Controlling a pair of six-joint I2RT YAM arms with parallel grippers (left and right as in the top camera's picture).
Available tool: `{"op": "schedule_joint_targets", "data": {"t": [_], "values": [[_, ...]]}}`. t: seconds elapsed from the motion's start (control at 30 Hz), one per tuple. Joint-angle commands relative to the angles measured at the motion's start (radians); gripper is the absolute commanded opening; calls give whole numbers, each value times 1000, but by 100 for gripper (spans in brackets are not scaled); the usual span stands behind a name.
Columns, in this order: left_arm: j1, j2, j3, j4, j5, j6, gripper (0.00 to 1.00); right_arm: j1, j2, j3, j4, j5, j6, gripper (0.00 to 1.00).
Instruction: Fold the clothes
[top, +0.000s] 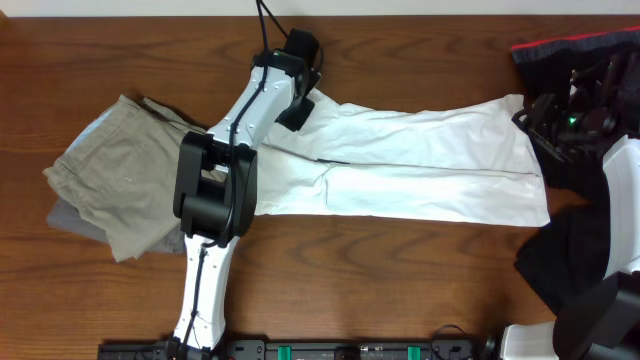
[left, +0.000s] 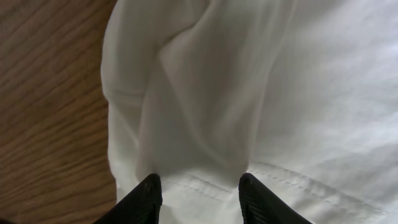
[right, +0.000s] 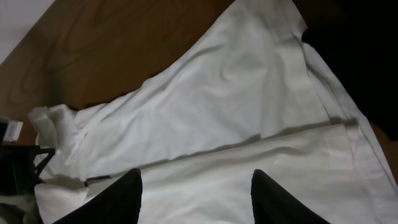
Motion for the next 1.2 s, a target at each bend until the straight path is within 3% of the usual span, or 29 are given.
{"op": "schedule_joint_targets", "data": {"t": [0.0,0.43,0.5,0.57,0.97,1.17], "values": [[2,14,-11,-8,-28,24,43,8,-5,6,3,14,10,55],[-2,15,-45,-1,-28,35,31,9,-5,6,2,14,10,55],[-2,15,-45,0,-25,35,23,8,-5,6,-1,14,10,55],[-3,15,-45,0,-25,35,8,8,-5,6,-3,14,10,55],[-2,-99,-37,-27,-25,-62,6,9,-5,6,0,31,10,55],[0,-200,-37,-45,-25,-96,6,9,-5,6,24,225,-14,54]]}}
